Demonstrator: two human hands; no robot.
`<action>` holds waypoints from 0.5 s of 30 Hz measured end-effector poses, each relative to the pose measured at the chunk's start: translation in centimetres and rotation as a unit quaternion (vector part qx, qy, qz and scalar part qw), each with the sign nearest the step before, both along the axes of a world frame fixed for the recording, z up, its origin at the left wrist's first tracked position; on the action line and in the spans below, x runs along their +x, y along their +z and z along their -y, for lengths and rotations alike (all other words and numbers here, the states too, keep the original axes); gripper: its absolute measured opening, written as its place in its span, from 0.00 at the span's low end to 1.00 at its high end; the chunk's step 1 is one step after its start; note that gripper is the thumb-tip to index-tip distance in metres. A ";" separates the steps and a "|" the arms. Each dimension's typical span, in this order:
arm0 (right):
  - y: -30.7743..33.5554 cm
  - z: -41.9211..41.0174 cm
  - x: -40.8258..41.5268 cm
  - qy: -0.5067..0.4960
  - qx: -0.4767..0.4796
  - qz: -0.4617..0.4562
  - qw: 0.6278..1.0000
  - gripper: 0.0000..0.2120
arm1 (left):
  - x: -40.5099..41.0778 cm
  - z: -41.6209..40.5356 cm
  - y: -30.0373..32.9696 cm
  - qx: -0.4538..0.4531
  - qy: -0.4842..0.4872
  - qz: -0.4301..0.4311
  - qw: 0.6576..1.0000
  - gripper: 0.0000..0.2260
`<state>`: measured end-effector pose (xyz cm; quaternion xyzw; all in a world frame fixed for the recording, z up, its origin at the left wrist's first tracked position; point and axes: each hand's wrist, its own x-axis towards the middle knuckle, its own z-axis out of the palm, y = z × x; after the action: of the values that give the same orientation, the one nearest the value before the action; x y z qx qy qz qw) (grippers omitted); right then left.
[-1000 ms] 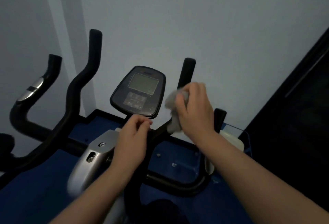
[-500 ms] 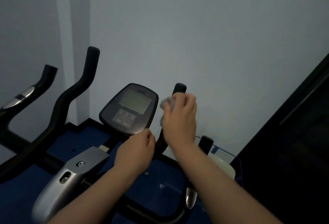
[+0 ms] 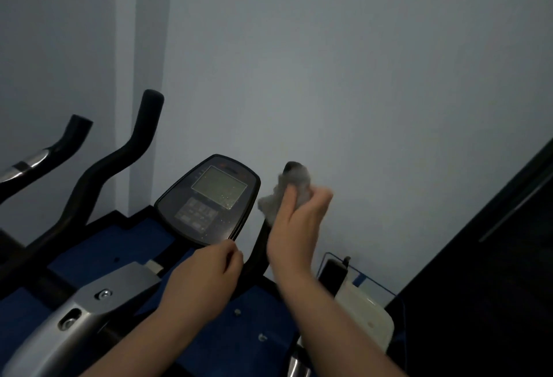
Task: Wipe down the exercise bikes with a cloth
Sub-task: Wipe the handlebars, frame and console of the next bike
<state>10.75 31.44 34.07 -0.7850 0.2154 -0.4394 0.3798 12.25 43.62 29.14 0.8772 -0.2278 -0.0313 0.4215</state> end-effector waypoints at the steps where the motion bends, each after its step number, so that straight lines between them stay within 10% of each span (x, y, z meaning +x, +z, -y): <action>1: -1.6 -0.6 -0.9 -0.001 0.016 -0.024 1.000 0.06 | -0.1 0.0 0.0 -0.001 0.000 0.002 1.000 0.12; 7: 4.6 2.1 0.4 -0.009 0.010 0.104 0.995 0.02 | -0.2 0.1 0.1 -0.002 0.007 0.000 1.000 0.13; 15: -1.7 0.7 -1.5 0.009 0.068 -0.018 0.997 0.03 | -0.2 0.1 0.0 0.009 0.019 0.013 1.000 0.13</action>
<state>9.27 30.73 32.34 -0.7671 0.2445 -0.4063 0.4321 12.08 43.48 29.10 0.8857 -0.2158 -0.0137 0.4109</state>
